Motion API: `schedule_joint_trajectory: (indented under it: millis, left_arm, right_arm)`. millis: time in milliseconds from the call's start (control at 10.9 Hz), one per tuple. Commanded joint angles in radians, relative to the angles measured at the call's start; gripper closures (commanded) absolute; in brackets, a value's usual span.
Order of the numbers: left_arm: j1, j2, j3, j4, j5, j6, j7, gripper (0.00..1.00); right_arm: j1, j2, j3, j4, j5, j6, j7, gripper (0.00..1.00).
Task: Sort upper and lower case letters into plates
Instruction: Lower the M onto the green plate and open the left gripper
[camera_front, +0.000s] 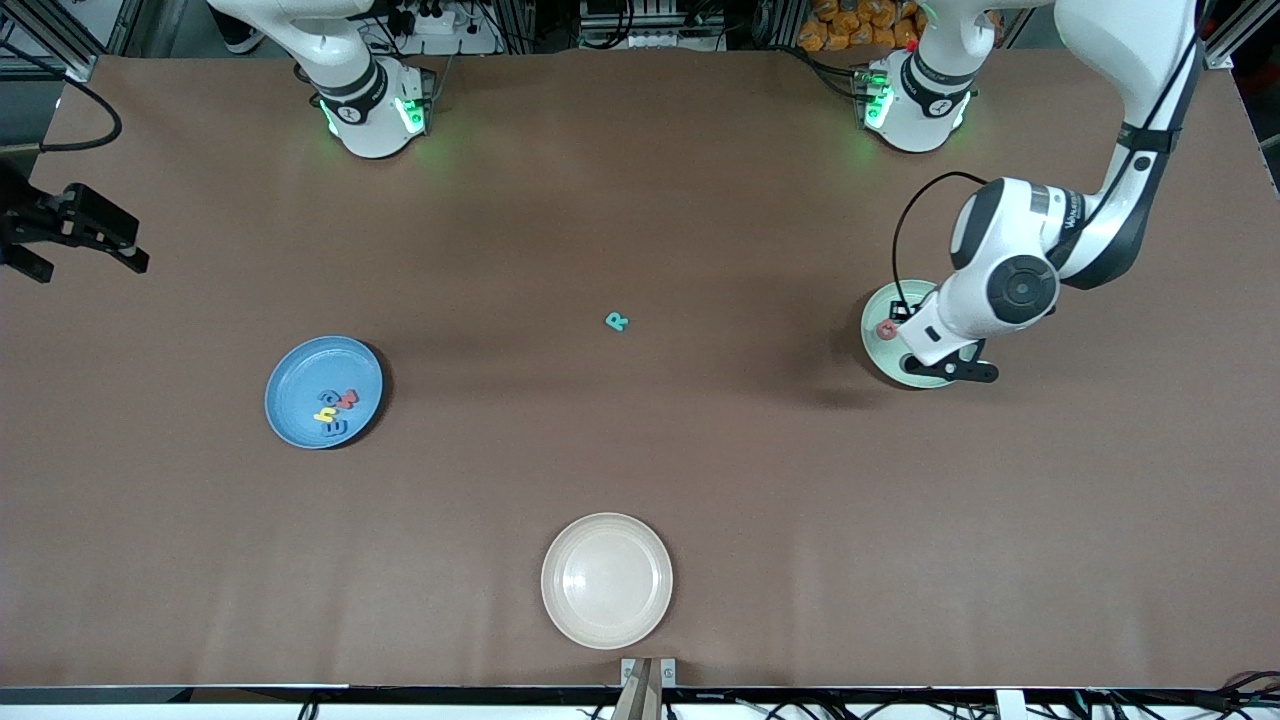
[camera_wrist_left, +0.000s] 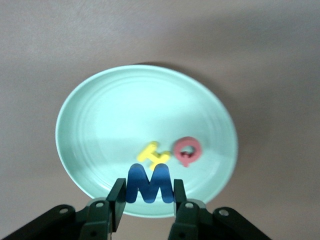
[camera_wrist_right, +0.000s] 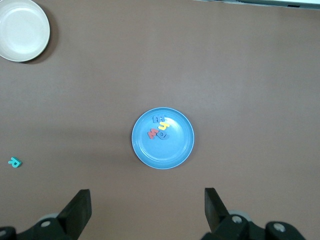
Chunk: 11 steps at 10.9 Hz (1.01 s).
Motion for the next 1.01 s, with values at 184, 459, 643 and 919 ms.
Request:
schedule_joint_trajectory:
  millis: [184,459,643,919]
  left_arm:
    - [0.090,-0.011,0.007,-0.069,-0.013,0.104,0.163,0.18]
    - [0.083,-0.003,0.004,-0.062,-0.031,0.109,0.131,0.00]
    - [0.049,0.000,-0.016,-0.055,-0.088,0.109,0.037,0.00]
    - [-0.136,0.079,-0.059,0.054,-0.199,0.126,-0.331,0.00]
  right_arm:
    - [-0.027,0.007,0.001,0.038,0.024,-0.060,-0.007,0.00]
    - [-0.048,0.004,0.001,0.038,0.024,-0.098,-0.006,0.00]
    - [-0.048,0.004,0.001,0.038,0.024,-0.098,-0.006,0.00]
    - [-0.048,0.006,0.003,0.038,0.024,-0.098,-0.007,0.00]
